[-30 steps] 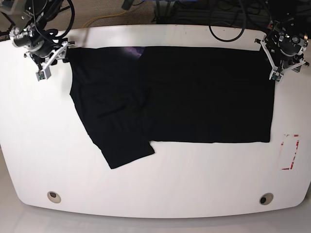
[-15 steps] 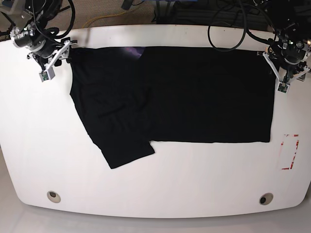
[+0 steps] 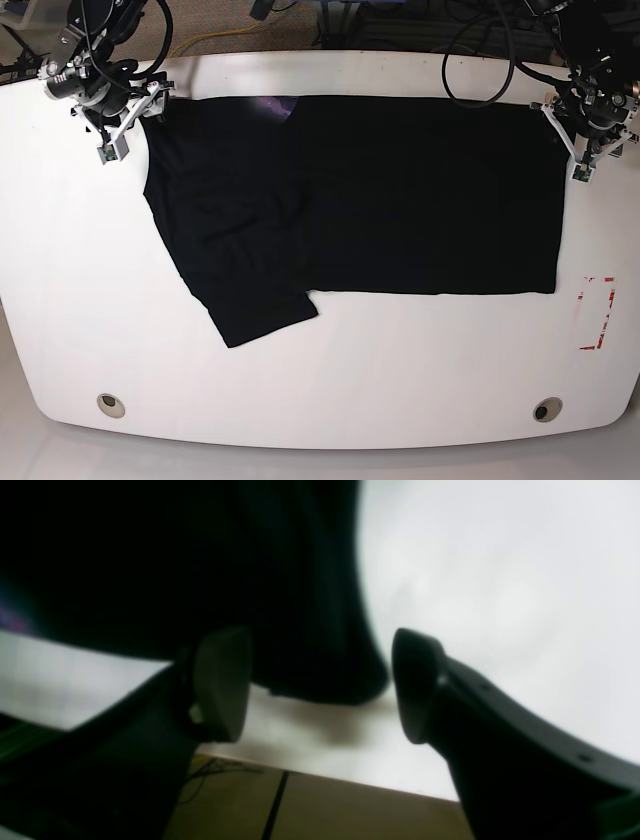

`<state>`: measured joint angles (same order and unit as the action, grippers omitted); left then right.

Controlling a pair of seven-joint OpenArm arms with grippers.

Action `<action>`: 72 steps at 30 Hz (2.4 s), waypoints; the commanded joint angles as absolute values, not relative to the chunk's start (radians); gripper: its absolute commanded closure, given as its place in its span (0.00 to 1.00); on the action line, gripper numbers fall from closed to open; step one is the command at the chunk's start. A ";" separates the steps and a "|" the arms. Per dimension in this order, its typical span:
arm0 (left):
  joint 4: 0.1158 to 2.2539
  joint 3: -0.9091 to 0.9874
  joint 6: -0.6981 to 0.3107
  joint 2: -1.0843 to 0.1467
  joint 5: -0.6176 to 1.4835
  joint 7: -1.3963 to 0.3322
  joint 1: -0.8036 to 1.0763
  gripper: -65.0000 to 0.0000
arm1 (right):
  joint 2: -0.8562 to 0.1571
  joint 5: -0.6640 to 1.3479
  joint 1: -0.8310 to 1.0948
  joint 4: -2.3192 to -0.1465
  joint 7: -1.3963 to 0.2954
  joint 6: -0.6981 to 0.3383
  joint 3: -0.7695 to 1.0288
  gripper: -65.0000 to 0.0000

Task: Fold the T-shirt properly
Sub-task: 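Hold the folded edge with both grippers and drag it toward the robot, then grasp the shirt's loose edge with both grippers away from the robot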

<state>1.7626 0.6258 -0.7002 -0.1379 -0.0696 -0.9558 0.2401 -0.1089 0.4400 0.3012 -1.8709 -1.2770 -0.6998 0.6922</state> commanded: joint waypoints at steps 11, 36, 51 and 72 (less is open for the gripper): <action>1.678 0.622 -0.698 -0.168 -0.064 -0.921 0.260 0.47 | -0.114 0.415 0.285 -1.724 -1.196 -0.698 0.696 0.74; 1.952 0.621 -0.698 -0.173 -0.054 -1.032 0.415 0.38 | -0.143 0.424 0.412 -2.000 -1.201 -0.698 0.704 0.30; 1.980 0.615 -0.698 -0.179 -0.062 -1.032 0.197 0.35 | -0.151 0.415 0.081 -1.837 -1.201 -0.698 0.656 0.30; 1.679 0.493 -0.619 -0.180 -0.064 -0.889 -0.151 0.35 | -0.312 0.415 -0.470 -1.003 -0.894 -0.698 0.337 0.30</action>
